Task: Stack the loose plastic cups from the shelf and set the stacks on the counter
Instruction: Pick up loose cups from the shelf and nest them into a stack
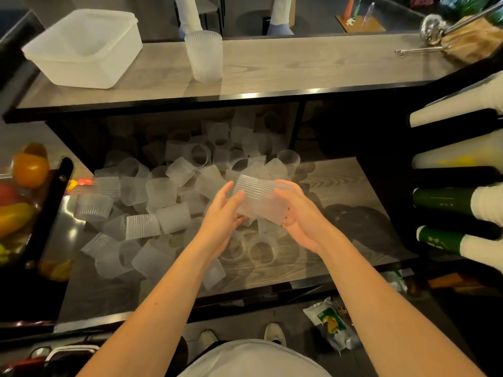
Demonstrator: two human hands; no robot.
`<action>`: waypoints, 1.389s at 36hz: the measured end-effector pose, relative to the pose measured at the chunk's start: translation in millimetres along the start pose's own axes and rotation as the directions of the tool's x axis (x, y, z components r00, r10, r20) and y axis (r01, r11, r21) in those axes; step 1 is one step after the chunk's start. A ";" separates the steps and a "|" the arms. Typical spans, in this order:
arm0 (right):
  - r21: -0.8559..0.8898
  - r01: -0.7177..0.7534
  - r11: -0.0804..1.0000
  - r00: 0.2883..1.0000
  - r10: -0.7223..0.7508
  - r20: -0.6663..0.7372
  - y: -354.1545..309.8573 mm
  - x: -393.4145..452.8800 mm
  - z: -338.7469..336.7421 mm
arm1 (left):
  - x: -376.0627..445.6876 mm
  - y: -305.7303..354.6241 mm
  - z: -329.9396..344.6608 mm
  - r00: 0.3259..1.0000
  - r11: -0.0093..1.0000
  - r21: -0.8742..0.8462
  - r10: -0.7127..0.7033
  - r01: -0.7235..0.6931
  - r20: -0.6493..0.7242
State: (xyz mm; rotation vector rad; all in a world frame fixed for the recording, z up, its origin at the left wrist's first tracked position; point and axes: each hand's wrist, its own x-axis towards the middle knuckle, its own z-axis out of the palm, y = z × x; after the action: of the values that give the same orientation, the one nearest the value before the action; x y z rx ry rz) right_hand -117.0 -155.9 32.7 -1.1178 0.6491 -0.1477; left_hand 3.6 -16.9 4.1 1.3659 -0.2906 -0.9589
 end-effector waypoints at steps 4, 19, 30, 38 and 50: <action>-0.079 -0.039 0.996 0.998 0.042 0.046 0.4 -0.1 -6.4 | -2.9 -8.0 -2.6 0.986 0.997 0.073 -0.021 0.009 0.165; -0.752 -0.124 0.648 0.978 0.208 0.018 20.0 -12.1 -69.8 | -25.9 -62.2 31.6 0.993 0.689 0.723 0.112 -0.049 -0.039; -0.804 -0.168 0.571 0.982 0.171 -0.084 43.5 -15.2 -103.7 | -25.8 -123.8 48.2 0.946 -0.275 0.920 0.086 -0.279 0.312; -0.722 -0.095 0.685 0.990 0.141 0.004 32.6 -14.5 -110.5 | -35.0 -110.8 61.3 0.890 -0.048 0.939 0.304 -0.341 0.339; -0.709 0.027 0.705 0.944 0.215 0.250 4.7 8.0 -117.3 | -37.2 -68.7 67.0 0.970 0.788 0.602 -0.027 -0.129 0.242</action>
State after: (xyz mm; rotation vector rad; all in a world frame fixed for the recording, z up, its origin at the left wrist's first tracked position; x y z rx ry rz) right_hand -176.3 -249.4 -7.1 -1.8051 0.4710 0.4121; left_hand -92.7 -30.3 -29.8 1.8213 -0.8865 -1.0286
